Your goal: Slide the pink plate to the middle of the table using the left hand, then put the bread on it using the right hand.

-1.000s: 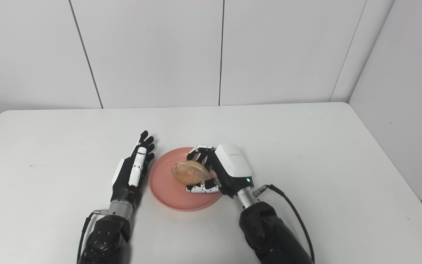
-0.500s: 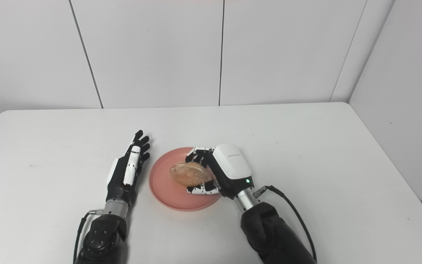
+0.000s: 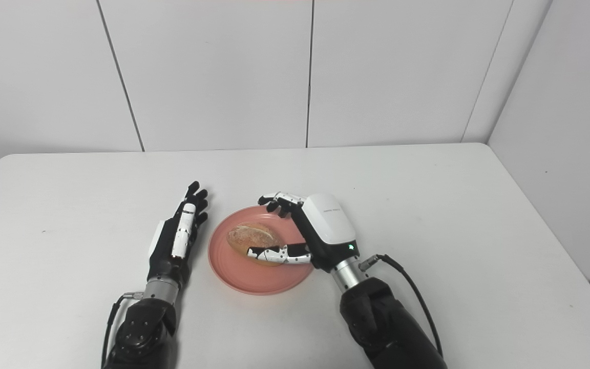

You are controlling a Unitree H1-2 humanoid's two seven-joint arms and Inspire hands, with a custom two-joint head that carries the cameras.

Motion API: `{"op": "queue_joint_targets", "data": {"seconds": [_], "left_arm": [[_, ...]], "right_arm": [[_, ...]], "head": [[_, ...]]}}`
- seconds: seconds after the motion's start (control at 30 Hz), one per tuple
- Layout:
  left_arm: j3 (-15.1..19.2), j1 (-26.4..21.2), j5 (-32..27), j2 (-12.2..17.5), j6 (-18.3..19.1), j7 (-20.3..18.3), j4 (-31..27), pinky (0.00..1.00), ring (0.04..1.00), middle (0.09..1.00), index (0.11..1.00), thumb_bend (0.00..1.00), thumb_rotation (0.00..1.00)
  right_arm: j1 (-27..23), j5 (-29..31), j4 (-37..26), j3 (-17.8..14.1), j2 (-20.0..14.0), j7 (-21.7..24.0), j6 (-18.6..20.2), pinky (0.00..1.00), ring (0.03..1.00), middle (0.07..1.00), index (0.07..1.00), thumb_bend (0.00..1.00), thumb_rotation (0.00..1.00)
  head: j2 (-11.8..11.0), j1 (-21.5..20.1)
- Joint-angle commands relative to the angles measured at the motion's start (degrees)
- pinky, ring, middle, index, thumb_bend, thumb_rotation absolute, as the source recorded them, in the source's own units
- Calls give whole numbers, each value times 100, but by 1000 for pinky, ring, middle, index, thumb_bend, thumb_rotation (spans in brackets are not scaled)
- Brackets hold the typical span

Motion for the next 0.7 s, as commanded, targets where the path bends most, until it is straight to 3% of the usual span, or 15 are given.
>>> {"op": "queue_joint_targets", "data": {"seconds": [0.0,0.07,0.33,0.53,0.67], "left_arm": [[15,-246,23,30,-155,32,-85,962,963,952,943,443,1000],[19,-246,18,34,-149,40,-86,960,960,950,942,440,1000],[-16,-236,109,93,-150,76,-99,940,949,940,929,448,1000],[-1,-217,6,110,-141,22,-135,943,951,943,933,447,1000],[-15,-211,29,127,-134,37,-163,940,950,943,934,439,1000]], "right_arm": [[-198,120,-178,-102,-31,-153,-313,536,625,672,695,629,643],[-196,237,-201,-157,-13,-142,-371,545,634,680,698,621,580],[-150,719,-197,-435,163,-231,-567,581,679,717,737,588,672],[-92,871,-161,-650,285,-241,-383,622,728,768,786,589,764],[-14,1063,-227,-793,361,-63,-119,716,805,831,862,570,839]], "head": [[-4,3],[9,-5],[18,-30],[32,-62],[50,-87]]}}
